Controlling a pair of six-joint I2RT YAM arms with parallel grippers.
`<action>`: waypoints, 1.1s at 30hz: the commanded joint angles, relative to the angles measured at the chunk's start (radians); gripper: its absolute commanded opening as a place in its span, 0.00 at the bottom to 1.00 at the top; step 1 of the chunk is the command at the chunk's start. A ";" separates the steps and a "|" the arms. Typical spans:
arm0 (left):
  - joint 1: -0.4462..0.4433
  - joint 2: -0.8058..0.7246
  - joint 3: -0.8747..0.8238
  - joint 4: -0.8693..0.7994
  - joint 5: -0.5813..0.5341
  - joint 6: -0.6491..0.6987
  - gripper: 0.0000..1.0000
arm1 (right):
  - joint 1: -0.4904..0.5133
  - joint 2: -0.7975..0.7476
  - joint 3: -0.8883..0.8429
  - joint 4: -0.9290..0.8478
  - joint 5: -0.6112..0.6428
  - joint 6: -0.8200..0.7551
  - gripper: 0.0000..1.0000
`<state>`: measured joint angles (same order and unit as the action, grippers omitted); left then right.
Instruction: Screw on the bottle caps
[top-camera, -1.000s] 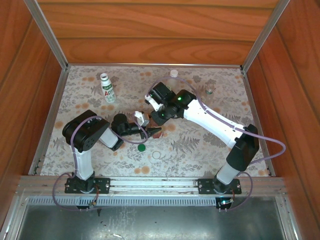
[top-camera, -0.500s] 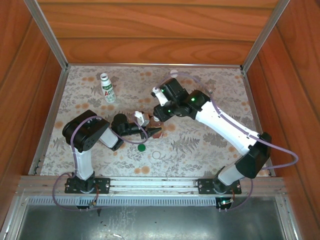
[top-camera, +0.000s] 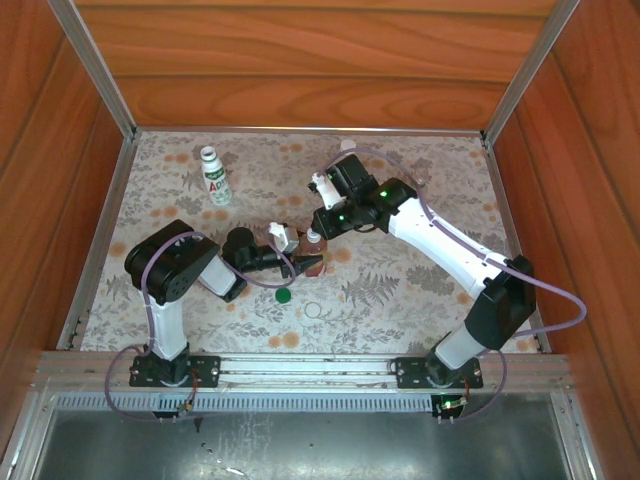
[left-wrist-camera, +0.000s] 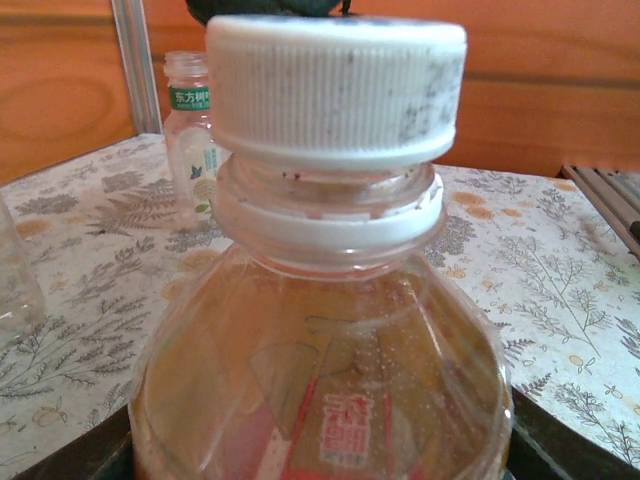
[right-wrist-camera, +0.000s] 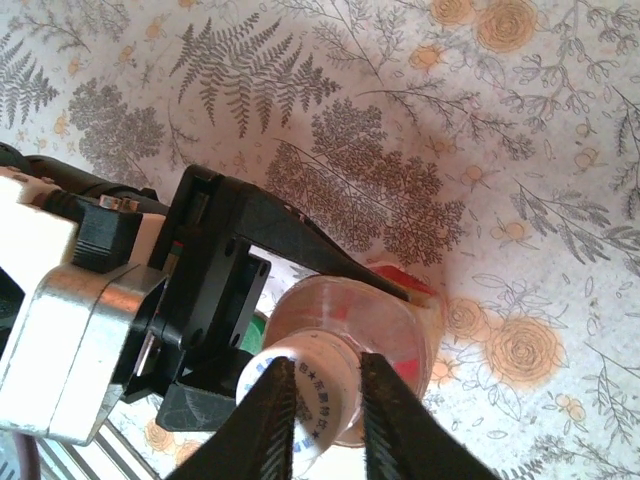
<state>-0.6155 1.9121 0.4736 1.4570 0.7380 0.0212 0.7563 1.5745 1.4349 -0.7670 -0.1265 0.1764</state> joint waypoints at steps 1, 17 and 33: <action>0.004 0.025 -0.019 -0.040 0.016 0.008 0.59 | -0.011 0.000 -0.039 -0.003 -0.036 0.015 0.20; 0.005 0.031 -0.008 -0.040 0.014 -0.008 0.59 | -0.012 -0.102 -0.138 0.000 -0.205 0.076 0.11; 0.004 0.031 -0.010 -0.040 0.020 -0.003 0.59 | -0.080 -0.100 -0.092 0.086 -0.171 0.034 0.26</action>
<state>-0.6155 1.9129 0.4740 1.4586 0.7399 0.0177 0.6941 1.4300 1.3060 -0.6750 -0.2718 0.2268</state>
